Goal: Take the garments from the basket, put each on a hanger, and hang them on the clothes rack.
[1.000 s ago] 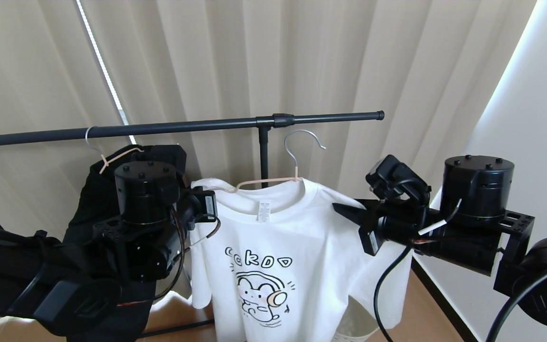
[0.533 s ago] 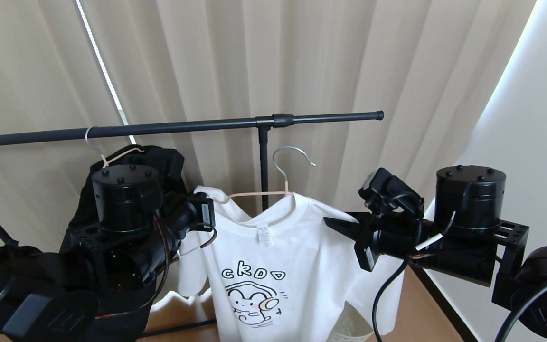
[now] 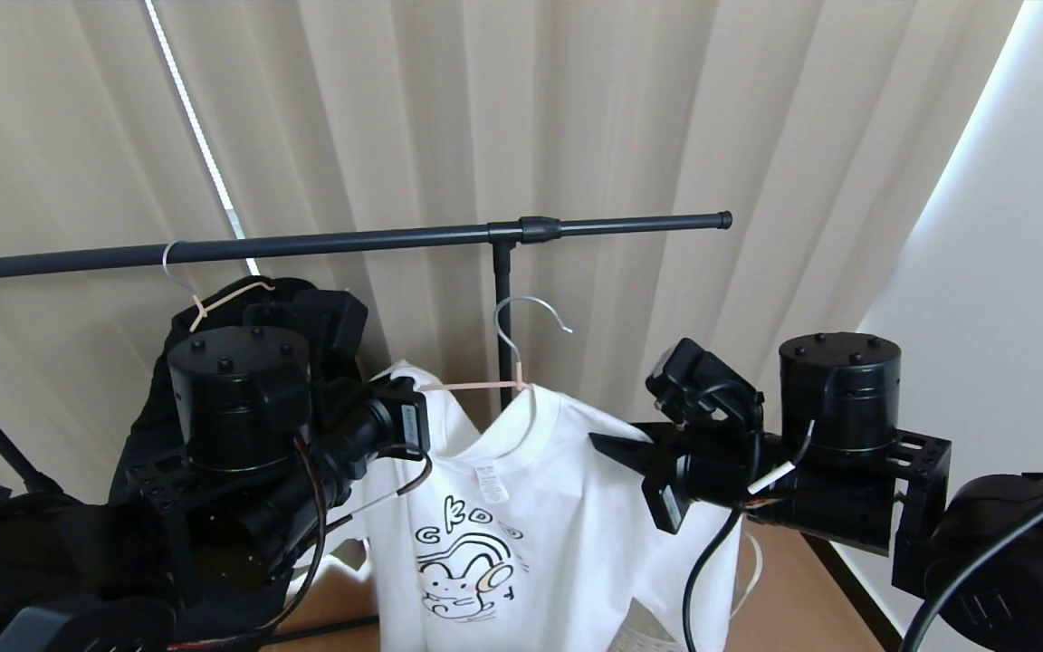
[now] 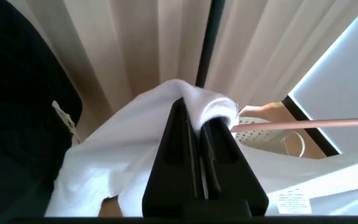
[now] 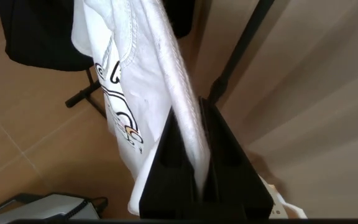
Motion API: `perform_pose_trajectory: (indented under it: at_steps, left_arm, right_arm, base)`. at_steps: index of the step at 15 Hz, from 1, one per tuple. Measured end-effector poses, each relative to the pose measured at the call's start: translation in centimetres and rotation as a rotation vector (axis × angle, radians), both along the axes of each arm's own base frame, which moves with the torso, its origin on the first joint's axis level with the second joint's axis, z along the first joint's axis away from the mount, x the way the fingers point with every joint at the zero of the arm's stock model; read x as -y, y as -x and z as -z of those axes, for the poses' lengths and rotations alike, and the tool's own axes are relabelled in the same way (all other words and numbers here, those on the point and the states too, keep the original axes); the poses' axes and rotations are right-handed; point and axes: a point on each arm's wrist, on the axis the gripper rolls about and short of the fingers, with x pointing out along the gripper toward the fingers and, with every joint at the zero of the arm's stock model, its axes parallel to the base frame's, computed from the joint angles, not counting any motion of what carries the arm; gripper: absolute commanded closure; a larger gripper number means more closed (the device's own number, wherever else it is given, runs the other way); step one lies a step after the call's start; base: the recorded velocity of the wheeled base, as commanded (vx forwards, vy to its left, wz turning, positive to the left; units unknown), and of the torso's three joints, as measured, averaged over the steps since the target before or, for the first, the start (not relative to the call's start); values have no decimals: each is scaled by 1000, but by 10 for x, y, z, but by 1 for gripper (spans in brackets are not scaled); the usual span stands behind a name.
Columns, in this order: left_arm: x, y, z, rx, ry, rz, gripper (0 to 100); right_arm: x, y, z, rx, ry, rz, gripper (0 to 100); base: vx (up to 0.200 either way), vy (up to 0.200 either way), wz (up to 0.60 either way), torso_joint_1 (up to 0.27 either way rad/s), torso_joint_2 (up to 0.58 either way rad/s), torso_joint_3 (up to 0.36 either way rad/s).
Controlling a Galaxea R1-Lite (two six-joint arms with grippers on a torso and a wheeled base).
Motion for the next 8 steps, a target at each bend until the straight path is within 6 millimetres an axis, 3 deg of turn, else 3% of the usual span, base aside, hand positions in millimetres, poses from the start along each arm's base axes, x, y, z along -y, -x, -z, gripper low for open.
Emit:
perform_pose_trajectory:
  at_steps: [8]
  left_arm:
    - [28,40,-19,27,110,157,100]
  right_arm:
    - [-20,-8,17,25,-28,32,100]
  base:
    - [0,0,0,0,0,0]
